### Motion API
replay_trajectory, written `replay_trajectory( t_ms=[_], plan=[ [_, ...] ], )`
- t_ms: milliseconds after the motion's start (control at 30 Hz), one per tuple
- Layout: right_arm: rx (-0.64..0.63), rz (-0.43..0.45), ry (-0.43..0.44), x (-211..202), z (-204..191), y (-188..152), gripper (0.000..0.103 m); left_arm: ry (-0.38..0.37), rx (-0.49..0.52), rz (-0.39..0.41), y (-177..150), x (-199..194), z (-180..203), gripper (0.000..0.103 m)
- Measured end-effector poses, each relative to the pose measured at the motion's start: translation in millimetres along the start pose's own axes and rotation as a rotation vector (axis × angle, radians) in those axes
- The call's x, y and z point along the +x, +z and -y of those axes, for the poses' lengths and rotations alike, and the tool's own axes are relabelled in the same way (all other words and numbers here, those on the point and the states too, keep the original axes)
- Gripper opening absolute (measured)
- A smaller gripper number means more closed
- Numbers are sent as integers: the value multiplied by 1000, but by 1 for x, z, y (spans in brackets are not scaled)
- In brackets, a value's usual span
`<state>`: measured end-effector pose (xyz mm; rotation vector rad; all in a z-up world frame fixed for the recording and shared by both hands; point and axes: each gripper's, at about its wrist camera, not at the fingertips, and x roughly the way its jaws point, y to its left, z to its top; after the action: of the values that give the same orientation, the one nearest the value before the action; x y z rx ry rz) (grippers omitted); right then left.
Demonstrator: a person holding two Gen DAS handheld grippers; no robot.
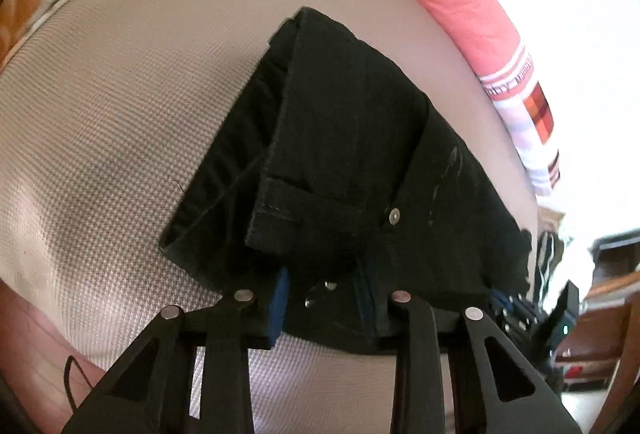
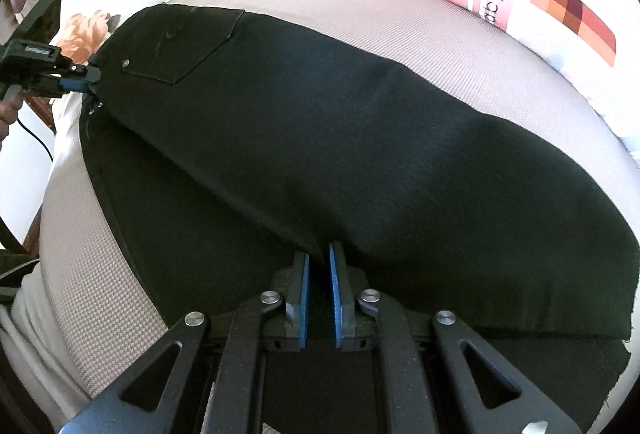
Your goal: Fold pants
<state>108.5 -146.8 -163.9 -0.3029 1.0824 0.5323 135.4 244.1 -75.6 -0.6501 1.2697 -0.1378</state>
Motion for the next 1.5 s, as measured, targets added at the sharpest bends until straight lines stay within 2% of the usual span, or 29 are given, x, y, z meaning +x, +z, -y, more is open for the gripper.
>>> replay_trajectory(
  t_ms=[133,300,433,500,733,867,967,1000,1033,1200,1300,1367,1500],
  plan=[
    [0,20,-15,-26,-8,2,8,44,134,64,-1,-17,23,25],
    [-53,11,23,-59,-31,-2,7,67,218,56,6,-27,23,25],
    [-92,-50,56,-47,-50,-15,7,144,302,4,3,-13,14,25],
    [-73,-90,77,-33,-53,-21,7,179,325,-20,-1,-3,9,25],
    [-65,-132,127,-22,-57,-29,8,199,362,-22,-10,-3,2,26],
    [-48,-148,133,-11,-55,-29,9,259,394,4,-13,4,14,32],
    [-31,-148,145,-12,-52,-28,10,303,422,36,-20,-4,17,43],
    [-28,-145,145,-12,-51,-29,10,315,432,44,-22,-7,18,53],
    [-26,-142,145,-13,-51,-30,10,334,448,55,-25,-13,17,58],
    [13,-126,170,-19,-43,-31,15,398,554,129,-43,-41,29,58],
    [45,-112,184,-22,-38,-30,16,350,636,191,-60,-52,55,57],
    [60,-108,185,-22,-39,-29,16,279,734,214,-77,-48,86,57],
    [101,-79,186,-27,-33,-26,16,179,918,191,-104,-20,135,57]
  ],
)
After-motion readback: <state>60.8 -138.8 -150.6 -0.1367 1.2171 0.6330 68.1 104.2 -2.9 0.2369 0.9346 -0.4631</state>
